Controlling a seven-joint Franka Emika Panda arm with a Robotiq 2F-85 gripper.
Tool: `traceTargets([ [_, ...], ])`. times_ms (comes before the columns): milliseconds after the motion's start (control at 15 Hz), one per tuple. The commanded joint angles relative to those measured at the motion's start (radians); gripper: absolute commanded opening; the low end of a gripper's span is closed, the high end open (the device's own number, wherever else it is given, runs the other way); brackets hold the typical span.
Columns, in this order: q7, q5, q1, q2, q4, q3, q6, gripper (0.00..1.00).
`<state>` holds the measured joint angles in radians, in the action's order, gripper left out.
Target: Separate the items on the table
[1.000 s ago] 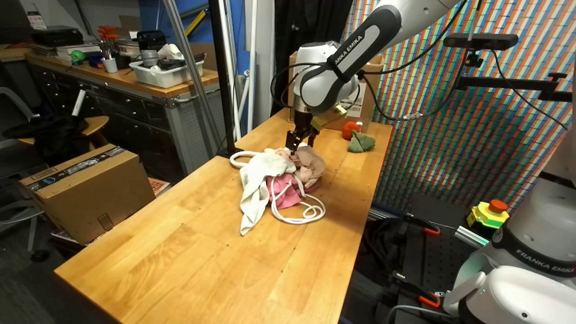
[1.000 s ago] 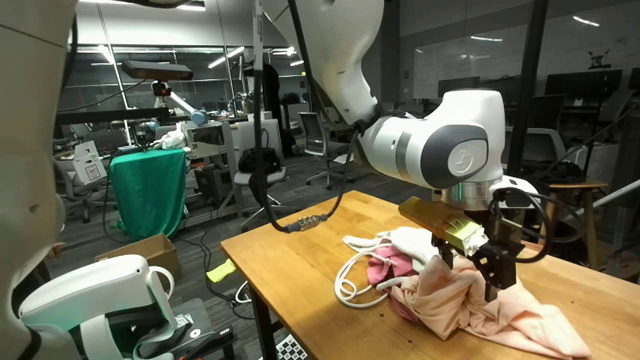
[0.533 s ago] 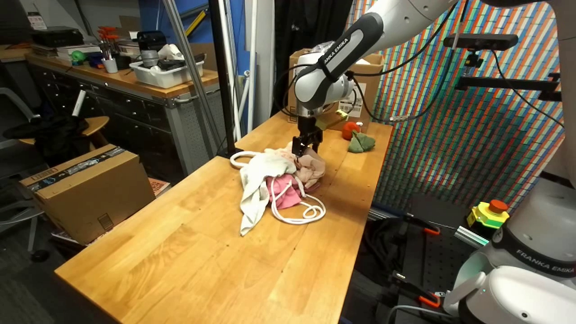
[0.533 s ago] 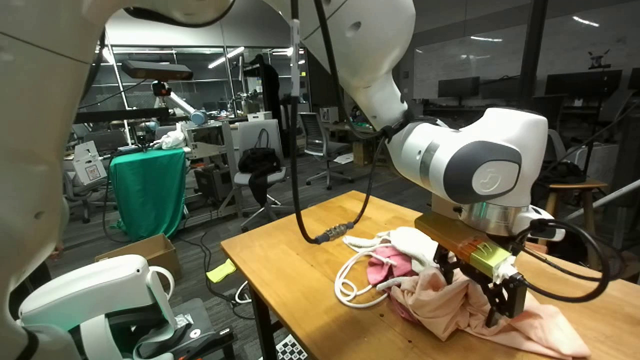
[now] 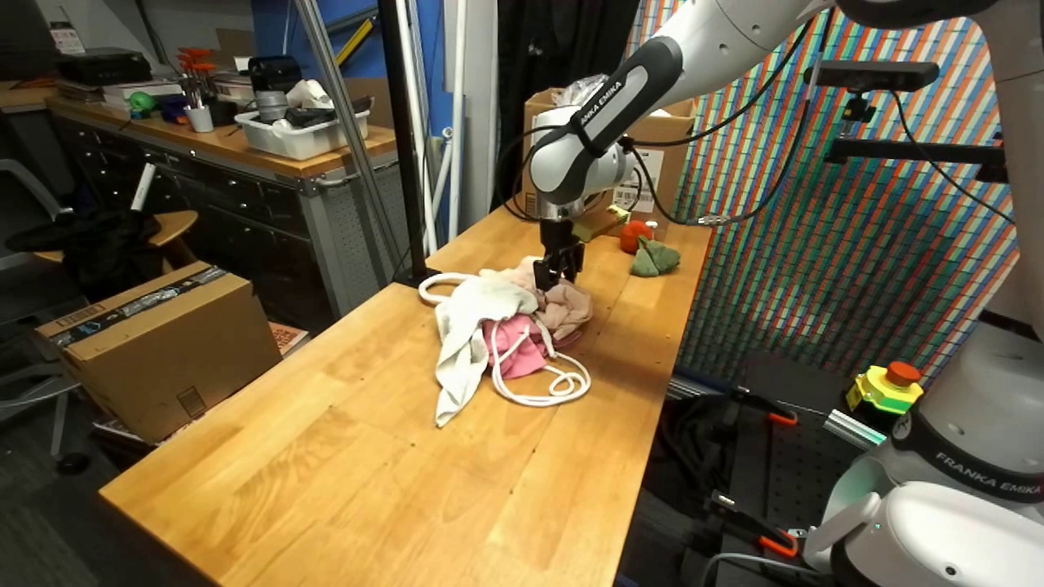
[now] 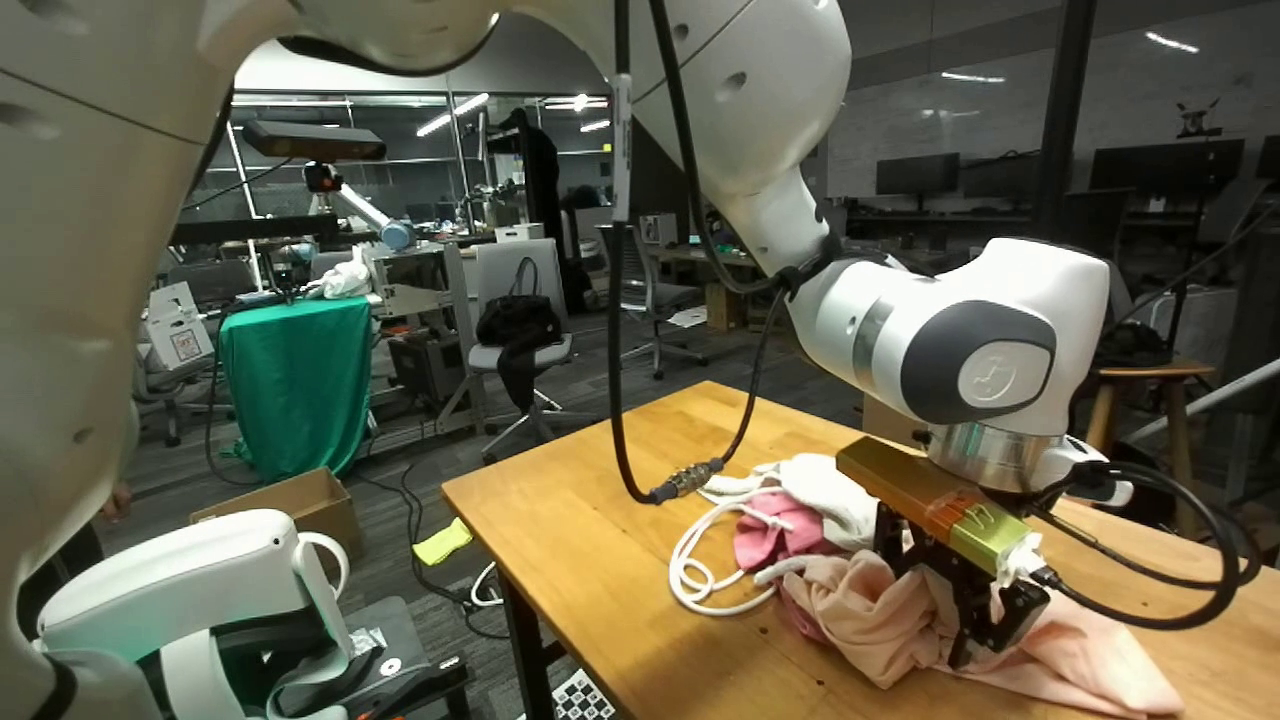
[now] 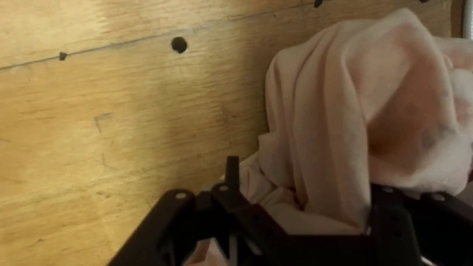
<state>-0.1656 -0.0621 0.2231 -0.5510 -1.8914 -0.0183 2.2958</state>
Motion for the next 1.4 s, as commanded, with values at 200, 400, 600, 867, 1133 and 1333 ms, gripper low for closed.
traceTargets([
  [200,-0.004,-0.009,-0.011,0.041,-0.014,-0.015,0.028,0.12],
  [400,0.004,-0.014,-0.01,0.082,-0.047,-0.019,0.082,0.02],
  [600,0.007,-0.021,-0.006,0.146,-0.097,-0.026,0.171,0.05],
  [867,0.058,-0.007,-0.022,0.247,-0.19,-0.053,0.373,0.05],
  [1133,0.157,0.023,-0.055,0.322,-0.251,-0.097,0.558,0.05],
  [1333,0.314,0.124,-0.119,0.33,-0.265,-0.179,0.7,0.05],
])
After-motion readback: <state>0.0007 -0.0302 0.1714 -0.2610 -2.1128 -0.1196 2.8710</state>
